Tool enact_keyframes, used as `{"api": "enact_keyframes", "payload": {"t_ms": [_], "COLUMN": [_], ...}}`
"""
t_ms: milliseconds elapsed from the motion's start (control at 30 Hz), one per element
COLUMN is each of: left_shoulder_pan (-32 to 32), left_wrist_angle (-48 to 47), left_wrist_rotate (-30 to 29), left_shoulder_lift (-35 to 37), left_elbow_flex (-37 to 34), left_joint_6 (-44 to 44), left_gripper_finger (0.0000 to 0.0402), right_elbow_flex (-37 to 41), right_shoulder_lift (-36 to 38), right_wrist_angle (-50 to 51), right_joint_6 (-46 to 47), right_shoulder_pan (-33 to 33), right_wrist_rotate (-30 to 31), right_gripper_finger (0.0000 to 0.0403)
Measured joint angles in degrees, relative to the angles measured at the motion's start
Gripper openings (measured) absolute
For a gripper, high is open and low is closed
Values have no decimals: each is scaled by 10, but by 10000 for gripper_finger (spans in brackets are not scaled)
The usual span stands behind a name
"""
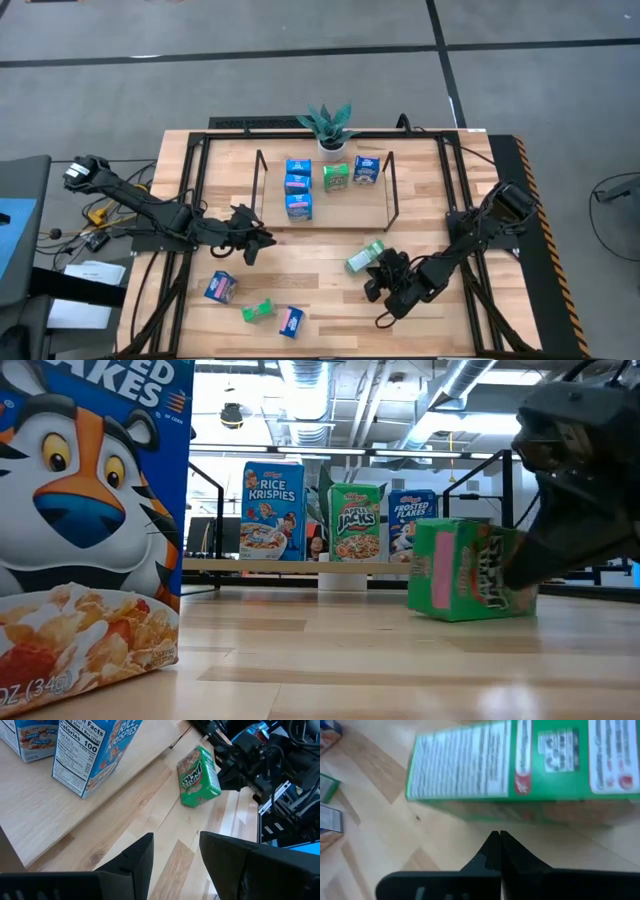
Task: Stack cereal on shelf
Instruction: Put the right green cereal box on the shelf aligned with the other green cereal box
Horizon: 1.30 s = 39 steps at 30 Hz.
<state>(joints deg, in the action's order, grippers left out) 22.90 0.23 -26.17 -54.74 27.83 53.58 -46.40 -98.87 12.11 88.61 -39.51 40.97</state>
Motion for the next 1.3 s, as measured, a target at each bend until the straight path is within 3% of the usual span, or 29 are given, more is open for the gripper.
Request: {"api": "enact_keyframes", "payload": {"t_ms": [333,500,700,867,1067,1300], "left_shoulder_pan": [0,0,0,0,0,0], "left_wrist_angle": [0,1,2,3,3,3], "left_wrist_rotate": [0,2,-1,-16,-1,20], "left_shoulder_lift": [0,0,0,0,0,0], "left_elbow_flex": [0,0,0,0,0,0], "left_joint_6": [0,0,-13,-19,-19,-13], "left_gripper_finger": [148,148,152,174,213,240], "right_elbow_flex": [-1,-1,-7,-68,-169,-231], "right_shoulder_lift": [0,22,117,170,150,69], "right_wrist_angle": [-11,-56,-119,-38,155,245], "right_joint_6": [11,-32,-208,-394,-589,-752], "right_shoulder_pan": [-5,-28,-13,51,140,186], "right_wrist_rotate": [0,-32,-159,-237,-298,-410], "right_gripper_finger": [29,27,84,172,276,312]}}
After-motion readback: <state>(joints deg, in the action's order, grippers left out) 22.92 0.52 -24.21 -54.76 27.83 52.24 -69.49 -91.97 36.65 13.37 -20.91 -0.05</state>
